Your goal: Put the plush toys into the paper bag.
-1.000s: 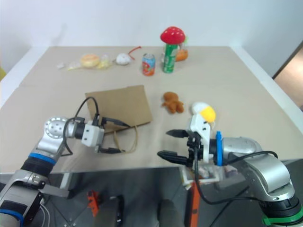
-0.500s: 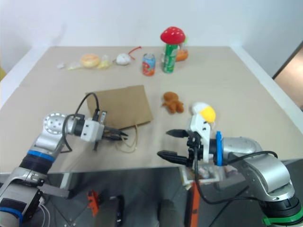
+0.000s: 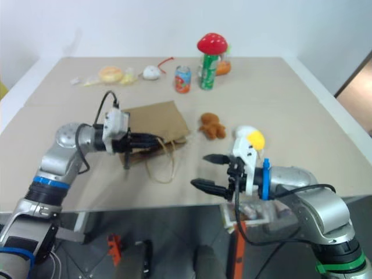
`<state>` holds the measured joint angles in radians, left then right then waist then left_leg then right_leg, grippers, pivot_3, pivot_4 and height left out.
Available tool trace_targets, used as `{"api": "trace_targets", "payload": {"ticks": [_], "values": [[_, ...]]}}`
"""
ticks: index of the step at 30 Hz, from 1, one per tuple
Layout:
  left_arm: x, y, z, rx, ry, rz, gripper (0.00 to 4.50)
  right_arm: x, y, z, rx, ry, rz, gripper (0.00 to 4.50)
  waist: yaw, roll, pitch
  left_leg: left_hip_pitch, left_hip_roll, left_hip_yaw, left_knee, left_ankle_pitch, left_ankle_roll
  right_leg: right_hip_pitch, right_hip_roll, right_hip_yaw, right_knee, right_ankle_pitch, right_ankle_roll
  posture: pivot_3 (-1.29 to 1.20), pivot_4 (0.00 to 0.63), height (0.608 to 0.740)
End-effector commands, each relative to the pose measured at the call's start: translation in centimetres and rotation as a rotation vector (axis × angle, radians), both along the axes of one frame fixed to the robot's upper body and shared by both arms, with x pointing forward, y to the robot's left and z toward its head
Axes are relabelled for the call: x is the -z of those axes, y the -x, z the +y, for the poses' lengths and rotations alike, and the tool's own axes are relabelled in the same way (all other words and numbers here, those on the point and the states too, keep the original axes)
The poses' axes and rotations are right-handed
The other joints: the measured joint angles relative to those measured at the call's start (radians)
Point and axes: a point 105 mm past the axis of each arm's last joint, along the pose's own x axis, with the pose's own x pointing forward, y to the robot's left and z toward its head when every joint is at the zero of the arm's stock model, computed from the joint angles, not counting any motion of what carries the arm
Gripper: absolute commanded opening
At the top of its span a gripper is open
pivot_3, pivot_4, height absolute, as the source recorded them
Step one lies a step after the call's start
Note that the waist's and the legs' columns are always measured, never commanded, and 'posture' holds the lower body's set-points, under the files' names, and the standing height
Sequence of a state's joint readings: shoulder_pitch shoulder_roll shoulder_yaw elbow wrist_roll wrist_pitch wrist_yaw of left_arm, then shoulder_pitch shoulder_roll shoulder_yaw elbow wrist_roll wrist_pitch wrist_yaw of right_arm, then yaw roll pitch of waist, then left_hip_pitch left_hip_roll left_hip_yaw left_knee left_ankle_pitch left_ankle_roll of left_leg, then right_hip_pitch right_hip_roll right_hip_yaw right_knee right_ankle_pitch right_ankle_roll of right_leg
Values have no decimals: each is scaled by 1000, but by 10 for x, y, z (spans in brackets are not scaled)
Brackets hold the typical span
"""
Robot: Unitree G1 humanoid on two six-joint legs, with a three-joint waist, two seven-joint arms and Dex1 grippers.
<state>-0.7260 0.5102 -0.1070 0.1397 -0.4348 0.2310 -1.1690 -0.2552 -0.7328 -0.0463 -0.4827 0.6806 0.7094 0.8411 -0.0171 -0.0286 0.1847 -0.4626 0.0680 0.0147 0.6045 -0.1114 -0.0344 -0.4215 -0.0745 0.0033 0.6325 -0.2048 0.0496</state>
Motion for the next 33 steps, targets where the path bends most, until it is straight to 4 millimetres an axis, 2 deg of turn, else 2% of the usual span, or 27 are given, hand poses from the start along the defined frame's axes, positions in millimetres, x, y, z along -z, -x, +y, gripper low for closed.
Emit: {"api": "trace_targets", "payload": {"ticks": [1,5,6,7,9,10,16,19,22,29,33], "values": [[-36,1,-3,-23,122,45,0,-14,-9,1,39,-40,-70,3733,0,0,0,0,0,0,0,0,0,0,0,0,0,0,0,0,150,740],[-46,4,-7,-33,178,144,0,-21,-12,0,49,-74,-105,2342,0,0,0,0,0,-1,0,0,0,0,1,0,0,0,0,0,150,740],[-48,4,-8,-37,190,157,0,-23,-13,0,53,-82,-111,2131,0,0,0,0,0,-1,0,0,0,0,1,0,0,0,0,0,150,740],[-52,4,-8,-43,203,175,0,-25,-14,0,53,-90,-117,1397,0,0,0,0,0,-1,0,0,0,0,1,0,0,0,0,0,150,740],[-56,4,-9,-49,217,198,0,-28,-15,2,49,-106,-132,710,0,0,0,0,0,-2,0,0,0,0,1,0,1,0,0,0,150,740],[-57,5,-9,-45,224,213,0,-29,-18,3,54,-109,-142,164,0,0,0,0,0,-2,0,0,0,0,1,0,1,0,0,0,150,740],[-61,11,-14,-31,242,235,0,-34,-54,28,155,-54,-259,75,-4,0,0,1,0,-2,0,1,0,0,2,1,1,2,-1,0,150,740],[-61,13,-17,-30,249,239,0,-37,-64,49,159,-53,-299,75,-4,0,0,1,0,-3,0,1,1,-1,3,1,1,2,-1,0,150,740],[-60,14,-18,-34,251,242,0,-31,-75,61,185,-22,-309,75,-4,0,0,1,0,-4,-1,1,1,-1,4,2,1,2,-1,0,150,740],[-62,7,-15,-100,287,244,0,-22,-79,77,172,-12,-302,75,-1,0,0,0,0,-4,-1,1,0,-1,4,3,1,1,0,0,150,740],[-68,-2,-14,-151,340,262,0,0,-91,75,225,101,-296,75,-1,0,0,0,0,-4,-1,1,0,-1,5,3,1,2,-1,0,150,740]]}}
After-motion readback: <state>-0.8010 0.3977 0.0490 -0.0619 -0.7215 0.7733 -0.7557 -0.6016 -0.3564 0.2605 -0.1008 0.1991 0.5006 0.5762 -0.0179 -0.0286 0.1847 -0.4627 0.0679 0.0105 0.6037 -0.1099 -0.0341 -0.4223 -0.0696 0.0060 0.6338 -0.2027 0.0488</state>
